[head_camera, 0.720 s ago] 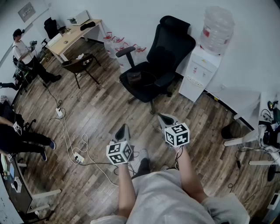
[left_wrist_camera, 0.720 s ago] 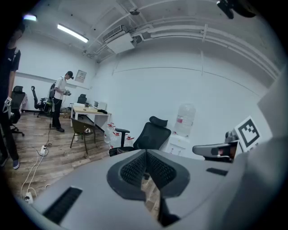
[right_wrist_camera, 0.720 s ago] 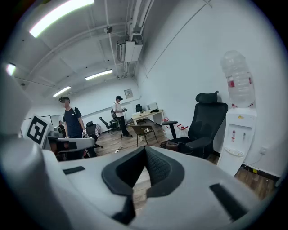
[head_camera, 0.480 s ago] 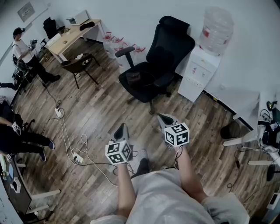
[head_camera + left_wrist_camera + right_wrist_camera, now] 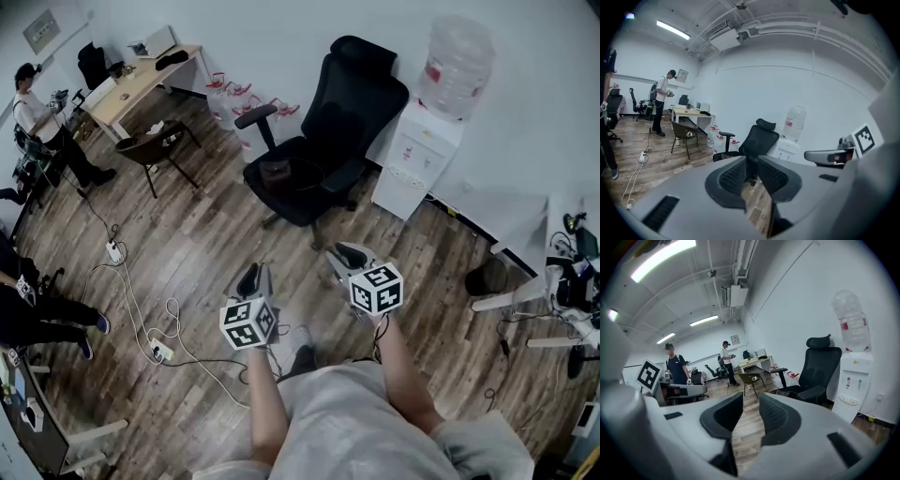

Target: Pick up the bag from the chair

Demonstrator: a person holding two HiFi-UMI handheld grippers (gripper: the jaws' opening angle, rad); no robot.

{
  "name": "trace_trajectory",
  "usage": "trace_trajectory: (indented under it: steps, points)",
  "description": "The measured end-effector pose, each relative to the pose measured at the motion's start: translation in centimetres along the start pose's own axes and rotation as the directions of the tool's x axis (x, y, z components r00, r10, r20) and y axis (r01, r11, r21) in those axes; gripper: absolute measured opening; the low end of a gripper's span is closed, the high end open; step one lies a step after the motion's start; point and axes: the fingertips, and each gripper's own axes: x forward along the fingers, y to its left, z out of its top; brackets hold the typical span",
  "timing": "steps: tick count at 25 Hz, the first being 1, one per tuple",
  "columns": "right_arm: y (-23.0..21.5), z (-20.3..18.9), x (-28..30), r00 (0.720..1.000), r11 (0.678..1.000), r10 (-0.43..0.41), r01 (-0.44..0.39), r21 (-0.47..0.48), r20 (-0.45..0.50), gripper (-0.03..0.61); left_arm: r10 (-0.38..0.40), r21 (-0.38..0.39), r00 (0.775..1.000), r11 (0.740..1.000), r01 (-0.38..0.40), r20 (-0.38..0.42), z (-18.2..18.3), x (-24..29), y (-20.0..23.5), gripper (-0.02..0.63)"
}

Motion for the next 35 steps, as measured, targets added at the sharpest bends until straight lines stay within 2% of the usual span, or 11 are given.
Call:
trace_trajectory:
  steps: [3, 9, 16, 23, 29, 35]
  points:
    - [-0.7, 0.4, 1.3, 1.0, 1.0, 0.002, -0.002, 0.025, 0.005, 0.149, -0.033, 0.016, 0.999, 0.999, 0.033, -0.012, 0.5, 1.6, 0.1, 0.129]
    - [-0.2, 1.9, 5.5, 1.0, 0.999, 0.024, -0.024, 0.033, -0.001, 0.197, -0.057, 0.032, 0.998, 0.998, 0.057, 0.005, 3.1, 4.2, 3.1, 0.179]
    - [0.2, 4.4, 11.2, 1.0, 0.998, 0.014, -0.015, 0.059, 0.016, 0.236, -0.095, 0.031, 0.995, 0.995, 0.094, 0.024, 6.4, 7.3, 7.4, 0.213]
    - [-0.2, 5.1, 15.1, 1.0, 0.997, -0.013, 0.013, 0.079, -0.007, 0.264, -0.172, 0.053, 0.985, 0.984, 0.172, -0.006, 7.4, 9.5, 10.5, 0.238]
    - [-2.5, 6.0, 17.0, 0.999, 0.995, -0.046, 0.048, 0.088, -0.02, 0.27, -0.173, 0.034, 0.985, 0.984, 0.173, -0.013, 8.1, 11.9, 12.2, 0.245]
    - [-4.2, 7.0, 20.5, 0.999, 0.995, -0.033, 0.036, 0.091, -0.029, 0.275, -0.154, 0.021, 0.988, 0.988, 0.154, -0.022, 8.9, 15.1, 13.9, 0.247]
